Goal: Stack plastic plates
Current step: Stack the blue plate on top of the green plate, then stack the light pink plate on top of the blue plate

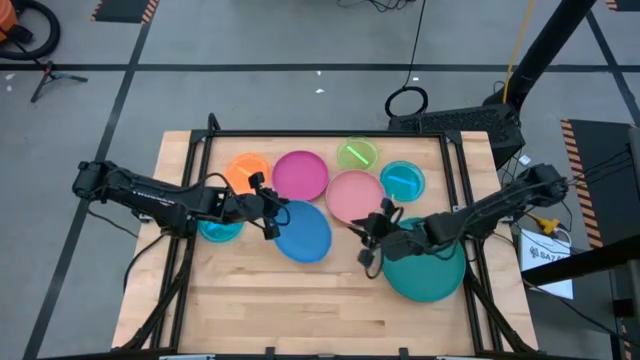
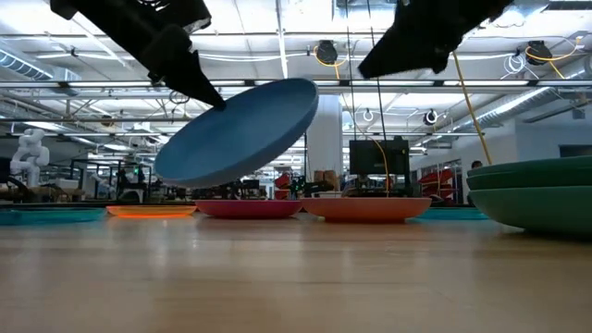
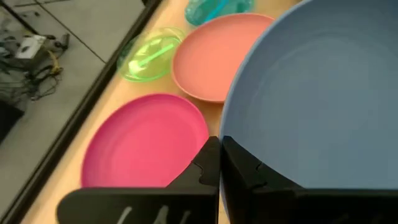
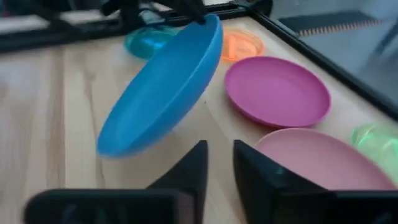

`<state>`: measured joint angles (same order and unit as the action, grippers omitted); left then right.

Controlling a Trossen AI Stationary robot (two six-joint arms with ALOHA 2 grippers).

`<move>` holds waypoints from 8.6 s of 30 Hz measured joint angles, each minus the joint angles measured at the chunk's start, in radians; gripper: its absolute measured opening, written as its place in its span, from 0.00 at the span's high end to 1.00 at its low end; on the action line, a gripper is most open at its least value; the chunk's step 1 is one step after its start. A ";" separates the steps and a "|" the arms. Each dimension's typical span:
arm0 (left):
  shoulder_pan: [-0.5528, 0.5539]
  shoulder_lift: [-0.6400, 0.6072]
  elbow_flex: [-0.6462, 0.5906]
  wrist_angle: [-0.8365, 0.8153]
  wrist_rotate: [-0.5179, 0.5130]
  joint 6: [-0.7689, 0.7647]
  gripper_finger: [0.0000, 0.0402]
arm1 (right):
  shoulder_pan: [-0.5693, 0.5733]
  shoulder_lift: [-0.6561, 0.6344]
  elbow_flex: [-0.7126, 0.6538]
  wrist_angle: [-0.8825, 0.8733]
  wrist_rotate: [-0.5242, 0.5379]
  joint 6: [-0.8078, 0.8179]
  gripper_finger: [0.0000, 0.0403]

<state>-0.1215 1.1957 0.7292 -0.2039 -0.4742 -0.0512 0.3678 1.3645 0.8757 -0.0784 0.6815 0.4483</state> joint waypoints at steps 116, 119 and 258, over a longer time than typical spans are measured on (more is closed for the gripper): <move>-0.116 0.000 0.137 -0.014 -0.157 -0.066 0.62 | -0.197 -0.569 0.000 -1.191 -0.709 0.711 0.92; -0.116 0.000 0.137 -0.019 -0.157 -0.066 0.62 | -0.198 -0.564 0.000 -1.186 -0.703 0.692 0.89; -0.114 0.001 0.136 -0.106 -0.156 -0.049 0.62 | 0.141 0.178 0.499 -1.208 -0.369 0.234 0.98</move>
<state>-0.2359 1.1965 0.8656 -0.3101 -0.6304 -0.1003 0.5088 1.5428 1.3747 -1.2868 0.3130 0.6821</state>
